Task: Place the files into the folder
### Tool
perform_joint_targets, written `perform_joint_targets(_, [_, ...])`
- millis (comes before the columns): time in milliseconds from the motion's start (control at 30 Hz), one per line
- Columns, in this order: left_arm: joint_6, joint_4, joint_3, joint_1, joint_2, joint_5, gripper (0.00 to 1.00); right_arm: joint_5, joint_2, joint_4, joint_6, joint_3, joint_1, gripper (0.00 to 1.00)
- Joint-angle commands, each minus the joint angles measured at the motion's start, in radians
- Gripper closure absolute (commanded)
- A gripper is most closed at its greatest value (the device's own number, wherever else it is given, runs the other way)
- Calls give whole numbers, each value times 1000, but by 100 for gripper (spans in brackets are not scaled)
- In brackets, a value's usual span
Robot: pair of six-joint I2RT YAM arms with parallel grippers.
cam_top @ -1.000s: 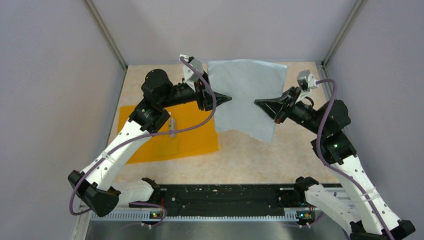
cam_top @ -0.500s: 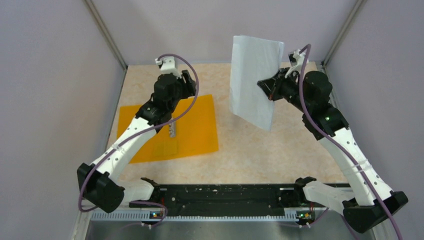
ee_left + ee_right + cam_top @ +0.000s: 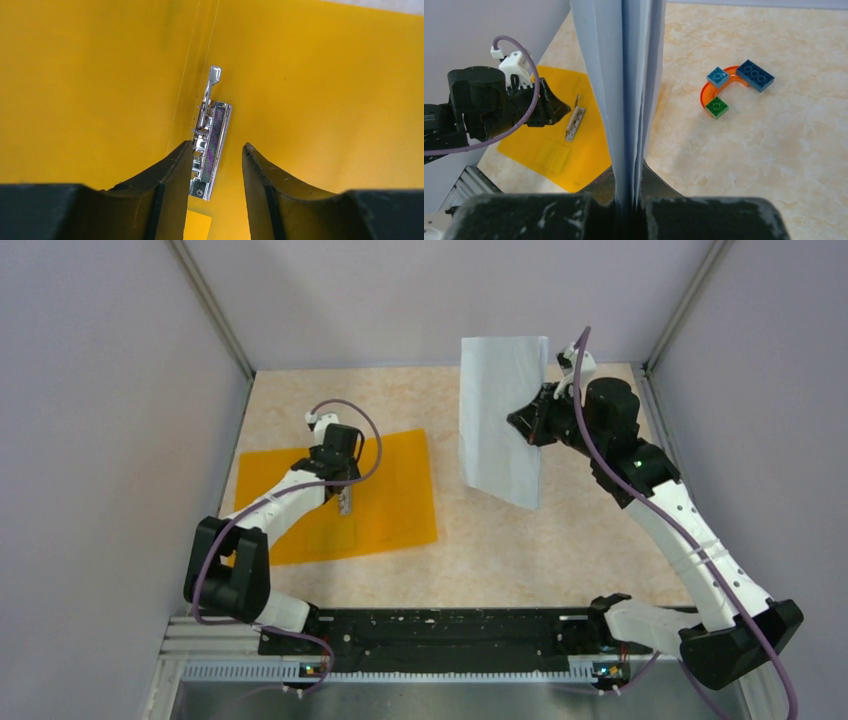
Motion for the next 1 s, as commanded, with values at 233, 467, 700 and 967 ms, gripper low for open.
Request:
perform_joint_targets(233, [22, 32, -31, 48, 56, 103, 58, -76, -18, 36, 8, 15, 7, 100])
perform_joint_targets(467, [39, 74, -20, 72, 119, 156, 61, -84, -20, 45, 9, 5, 7, 100])
perform_joint_targets(700, [42, 82, 1, 84, 160, 185, 75, -91, -15, 51, 6, -2, 7, 100])
perform_joint_targets(967, [-45, -25, 59, 72, 180, 302, 100, -92, -7, 48, 16, 0, 6, 100])
